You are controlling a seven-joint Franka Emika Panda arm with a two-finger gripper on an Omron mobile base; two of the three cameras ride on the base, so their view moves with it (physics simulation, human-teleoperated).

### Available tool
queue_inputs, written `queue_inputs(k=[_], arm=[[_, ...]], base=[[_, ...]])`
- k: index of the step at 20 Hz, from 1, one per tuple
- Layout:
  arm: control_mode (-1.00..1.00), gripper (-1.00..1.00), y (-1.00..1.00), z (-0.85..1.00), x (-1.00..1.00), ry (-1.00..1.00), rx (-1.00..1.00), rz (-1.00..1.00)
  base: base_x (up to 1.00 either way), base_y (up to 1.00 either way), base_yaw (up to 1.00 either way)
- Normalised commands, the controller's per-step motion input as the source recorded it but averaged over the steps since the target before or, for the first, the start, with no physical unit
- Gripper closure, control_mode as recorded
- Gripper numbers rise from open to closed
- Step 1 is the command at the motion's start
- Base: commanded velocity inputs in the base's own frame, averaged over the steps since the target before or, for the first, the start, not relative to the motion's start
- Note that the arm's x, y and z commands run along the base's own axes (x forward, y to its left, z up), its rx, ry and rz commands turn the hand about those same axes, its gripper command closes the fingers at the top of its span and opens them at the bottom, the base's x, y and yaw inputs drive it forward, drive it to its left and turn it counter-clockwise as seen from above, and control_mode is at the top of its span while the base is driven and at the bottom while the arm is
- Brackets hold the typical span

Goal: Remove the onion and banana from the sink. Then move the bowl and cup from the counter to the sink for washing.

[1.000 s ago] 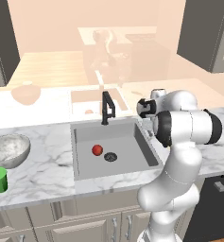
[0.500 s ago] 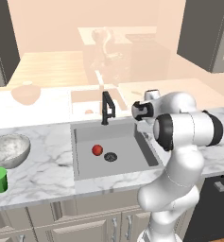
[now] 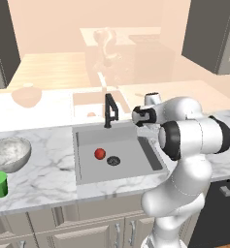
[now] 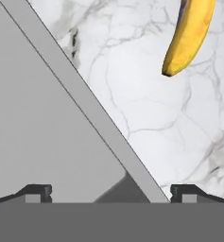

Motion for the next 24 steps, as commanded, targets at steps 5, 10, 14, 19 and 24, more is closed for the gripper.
queue_inputs(k=[5,10,14,19,24], arm=[[-1.0,-1.0,0.22,0.0,0.0,-0.09,0.0,0.11],[-1.0,-1.0,0.19,0.0,-0.01,-0.06,0.0,0.09],[-1.0,-1.0,0.2,0.0,0.0,-0.01,0.0,0.06],[-1.0,-1.0,0.19,0.02,0.0,0.0,0.0,0.08],[-1.0,-1.0,0.21,0.0,-0.01,-0.06,0.0,0.1]], base=[[0.0,0.0,0.0],[0.0,0.0,0.0],[0.0,0.0,0.0],[0.0,0.0,0.0],[0.0,0.0,0.0]])
